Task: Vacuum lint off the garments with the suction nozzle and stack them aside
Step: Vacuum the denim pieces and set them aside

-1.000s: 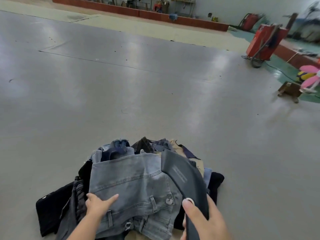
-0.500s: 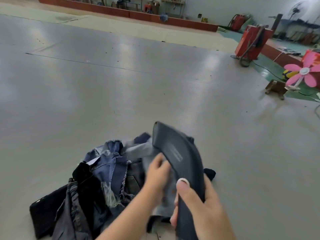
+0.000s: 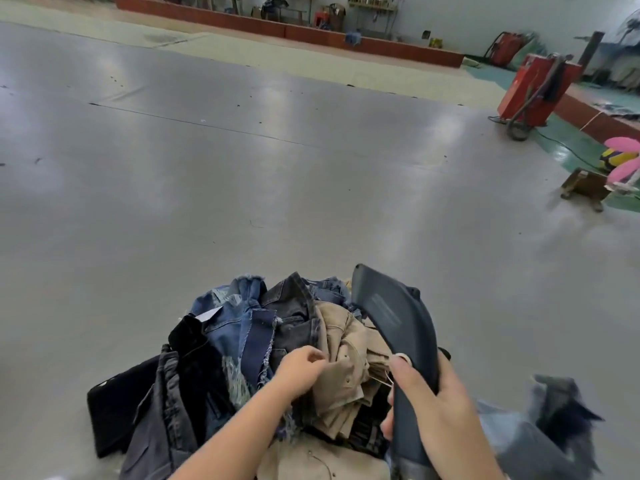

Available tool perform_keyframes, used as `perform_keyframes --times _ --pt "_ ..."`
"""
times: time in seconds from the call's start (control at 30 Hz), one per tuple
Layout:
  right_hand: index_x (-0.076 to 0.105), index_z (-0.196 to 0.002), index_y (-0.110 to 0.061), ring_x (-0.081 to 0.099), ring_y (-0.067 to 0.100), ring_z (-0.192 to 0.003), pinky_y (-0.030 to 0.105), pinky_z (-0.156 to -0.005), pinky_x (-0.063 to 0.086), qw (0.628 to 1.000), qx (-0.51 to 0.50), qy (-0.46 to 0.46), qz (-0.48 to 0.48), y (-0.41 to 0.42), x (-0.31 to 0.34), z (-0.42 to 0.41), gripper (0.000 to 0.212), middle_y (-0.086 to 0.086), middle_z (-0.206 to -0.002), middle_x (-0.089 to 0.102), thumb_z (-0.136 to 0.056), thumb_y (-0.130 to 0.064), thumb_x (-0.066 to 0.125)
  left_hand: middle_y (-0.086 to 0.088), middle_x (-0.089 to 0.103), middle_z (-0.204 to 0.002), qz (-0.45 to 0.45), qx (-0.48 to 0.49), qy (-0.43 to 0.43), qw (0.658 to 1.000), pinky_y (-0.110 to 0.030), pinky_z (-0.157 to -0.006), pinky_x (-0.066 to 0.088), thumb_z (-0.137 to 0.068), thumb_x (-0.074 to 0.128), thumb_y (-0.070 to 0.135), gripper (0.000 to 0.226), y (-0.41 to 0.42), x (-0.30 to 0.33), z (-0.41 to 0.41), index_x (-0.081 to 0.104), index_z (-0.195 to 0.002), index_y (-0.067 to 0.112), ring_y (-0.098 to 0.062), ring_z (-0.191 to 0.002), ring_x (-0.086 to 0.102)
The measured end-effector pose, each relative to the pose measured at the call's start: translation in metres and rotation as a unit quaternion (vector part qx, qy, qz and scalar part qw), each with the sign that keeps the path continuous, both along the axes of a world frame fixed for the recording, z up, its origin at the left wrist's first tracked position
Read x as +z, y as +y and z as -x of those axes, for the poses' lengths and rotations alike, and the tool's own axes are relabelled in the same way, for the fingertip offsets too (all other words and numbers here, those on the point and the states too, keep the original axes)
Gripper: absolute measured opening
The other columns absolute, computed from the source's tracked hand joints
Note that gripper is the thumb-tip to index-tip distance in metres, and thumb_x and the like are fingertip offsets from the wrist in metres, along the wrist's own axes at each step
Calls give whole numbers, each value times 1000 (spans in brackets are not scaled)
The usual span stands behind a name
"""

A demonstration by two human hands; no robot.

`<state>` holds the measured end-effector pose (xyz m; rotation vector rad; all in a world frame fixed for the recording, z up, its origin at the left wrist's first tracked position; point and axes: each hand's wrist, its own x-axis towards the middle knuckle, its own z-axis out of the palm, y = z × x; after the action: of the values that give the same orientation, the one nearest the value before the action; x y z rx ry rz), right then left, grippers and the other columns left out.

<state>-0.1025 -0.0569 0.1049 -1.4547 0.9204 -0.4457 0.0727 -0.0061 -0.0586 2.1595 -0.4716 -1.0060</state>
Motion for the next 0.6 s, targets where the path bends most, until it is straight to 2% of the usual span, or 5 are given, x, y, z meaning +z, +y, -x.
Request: perform_keyframes --times 0.1,0.2,0.3,0.5,0.6 --pt "60 -106 -32 63 38 -89 58 -88 50 999 -2 31 -24 0 -18 -11 32 5 -89 63 -77 -34 72 -11 57 -127 -73 186 -71 977 -31 -88 46 -89 61 23 43 44 -50 -46 52 -129 10 -27 -111 58" --pt "61 -106 -32 63 29 -80 45 -75 55 996 -12 43 -70 -1 -32 -21 35 6 -88 65 -75 -30 75 -18 51 -135 -63 316 -25 946 -38 -92 44 -91 61 25 56 61 -78 -71 39 -138 2 -35 -117 54" --pt "59 -115 -28 61 25 -102 41 -97 47 995 -7 85 -50 -2 -37 -28 45 3 -108 67 -73 -25 77 -20 45 -141 -29 333 55 941 -37 -98 40 -88 67 28 73 55 -98 -77 28 -144 0 -36 -125 48" --pt "62 -98 -29 62 31 -99 47 -97 48 994 -22 94 -46 -7 -43 -30 30 10 -100 68 -73 -21 78 -15 68 -104 -84 270 4 959 -34 -81 49 -84 67 26 25 58 -97 -89 63 -99 7 -32 -95 62" --pt "59 -99 -26 61 22 -93 38 -82 51 994 -32 93 -42 -15 -41 -28 30 0 -97 67 -75 -21 76 -13 65 -80 18 326 -59 943 -39 -71 44 -82 62 22 20 48 -64 -89 61 -79 3 -30 -78 58"
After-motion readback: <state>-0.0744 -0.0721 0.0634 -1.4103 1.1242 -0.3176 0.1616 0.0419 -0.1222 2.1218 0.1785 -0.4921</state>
